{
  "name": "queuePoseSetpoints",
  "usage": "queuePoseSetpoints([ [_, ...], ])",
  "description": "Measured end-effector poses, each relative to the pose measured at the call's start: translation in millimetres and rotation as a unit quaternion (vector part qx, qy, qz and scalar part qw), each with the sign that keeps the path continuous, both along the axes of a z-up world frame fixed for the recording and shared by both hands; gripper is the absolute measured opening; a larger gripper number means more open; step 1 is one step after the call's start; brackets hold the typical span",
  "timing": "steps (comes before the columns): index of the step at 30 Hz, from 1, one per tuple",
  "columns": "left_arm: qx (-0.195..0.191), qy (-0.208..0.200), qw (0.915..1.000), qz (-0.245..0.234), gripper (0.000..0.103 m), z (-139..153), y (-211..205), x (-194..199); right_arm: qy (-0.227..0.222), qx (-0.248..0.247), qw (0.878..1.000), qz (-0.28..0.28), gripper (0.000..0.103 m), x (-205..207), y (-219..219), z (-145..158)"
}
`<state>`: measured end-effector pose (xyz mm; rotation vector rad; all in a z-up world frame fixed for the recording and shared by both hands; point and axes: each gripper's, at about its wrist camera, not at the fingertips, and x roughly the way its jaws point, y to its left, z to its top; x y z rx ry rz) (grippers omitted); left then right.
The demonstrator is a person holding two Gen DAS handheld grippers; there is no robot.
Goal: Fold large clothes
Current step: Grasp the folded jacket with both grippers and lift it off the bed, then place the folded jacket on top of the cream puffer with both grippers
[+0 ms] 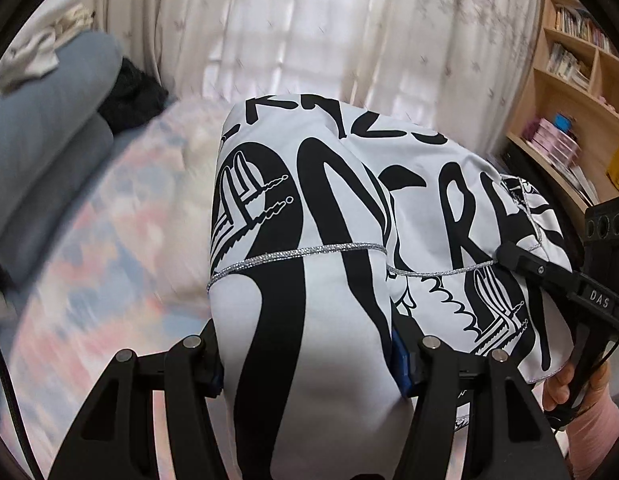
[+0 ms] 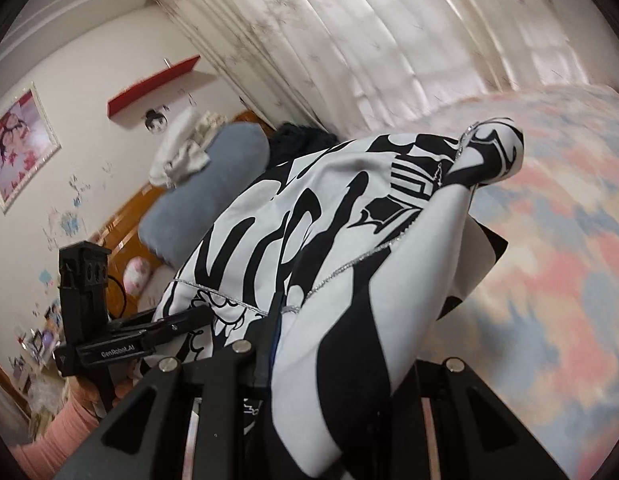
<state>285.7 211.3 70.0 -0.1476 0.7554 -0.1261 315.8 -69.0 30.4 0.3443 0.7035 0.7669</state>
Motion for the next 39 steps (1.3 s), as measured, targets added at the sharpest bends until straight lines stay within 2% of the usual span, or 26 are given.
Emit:
queuePoseSetpoints([
  [4, 0.005, -0.016, 0.9999, -0.003, 0.059, 21.3, 53.6, 69.4, -0.009, 0.032, 0.999, -0.008, 0.024, 68.2, 48.4, 17.4],
  [8, 0.001, -0.009, 0.9999, -0.005, 0.060, 16.4, 101.9, 141.1, -0.010, 0.055, 0.998, -0.019, 0.024, 135.5, 91.3, 14.0],
  [10, 0.008, 0.007, 0.9999, -0.007, 0.060, 1.0, 115.4, 171.8, 0.002, 0.064, 0.998, -0.024, 0.024, 163.1, 103.9, -2.3],
  [13, 0.000, 0.048, 0.9988, -0.007, 0.060, -49.4, 138.0, 218.0, 0.030, 0.066, 0.997, -0.032, 0.024, 199.8, 121.4, -41.2],
  [15, -0.004, 0.074, 0.9972, 0.008, 0.068, -86.5, 138.8, 235.2, 0.064, 0.064, 0.995, -0.044, 0.025, 220.8, 126.0, -78.1],
  [16, -0.009, 0.084, 0.9962, 0.021, 0.077, -108.7, 144.5, 244.5, 0.081, 0.065, 0.993, -0.052, 0.027, 228.5, 125.7, -96.4],
  [17, -0.019, 0.089, 0.9954, 0.028, 0.082, -121.8, 149.6, 247.3, 0.096, 0.068, 0.991, -0.059, 0.032, 234.1, 124.0, -115.5],
  [19, -0.060, 0.106, 0.9922, 0.029, 0.085, -145.4, 159.7, 253.3, 0.110, 0.066, 0.990, -0.060, 0.038, 238.1, 121.6, -140.6],
  [21, -0.079, 0.109, 0.9907, 0.022, 0.085, -154.7, 165.5, 255.5, 0.125, 0.079, 0.987, -0.057, 0.042, 238.8, 118.1, -160.2],
  [24, -0.069, 0.102, 0.9921, 0.023, 0.088, -160.0, 165.6, 256.2, 0.127, 0.089, 0.986, -0.055, 0.045, 240.1, 114.7, -171.3],
  [26, -0.057, 0.098, 0.9932, 0.028, 0.091, -157.3, 162.6, 251.7, 0.132, 0.087, 0.986, -0.059, 0.051, 242.2, 114.2, -173.9],
  [30, -0.009, 0.078, 0.9961, 0.039, 0.092, -140.4, 146.7, 234.4, 0.135, 0.062, 0.987, -0.066, 0.062, 238.3, 114.0, -166.5],
  [32, 0.022, 0.066, 0.9965, 0.046, 0.092, -129.7, 139.8, 225.5, 0.130, 0.023, 0.988, -0.078, 0.070, 232.9, 114.6, -157.0],
  [34, 0.052, 0.053, 0.9958, 0.053, 0.091, -117.4, 133.8, 216.5, 0.118, -0.004, 0.989, -0.090, 0.070, 224.6, 110.1, -145.3],
  [37, 0.059, 0.032, 0.9961, 0.057, 0.090, -95.8, 127.9, 200.5, 0.095, -0.034, 0.988, -0.113, 0.070, 211.3, 98.3, -124.2],
  [39, 0.052, 0.017, 0.9970, 0.054, 0.089, -80.8, 121.4, 186.3, 0.090, -0.037, 0.988, -0.123, 0.071, 201.9, 87.0, -113.2],
])
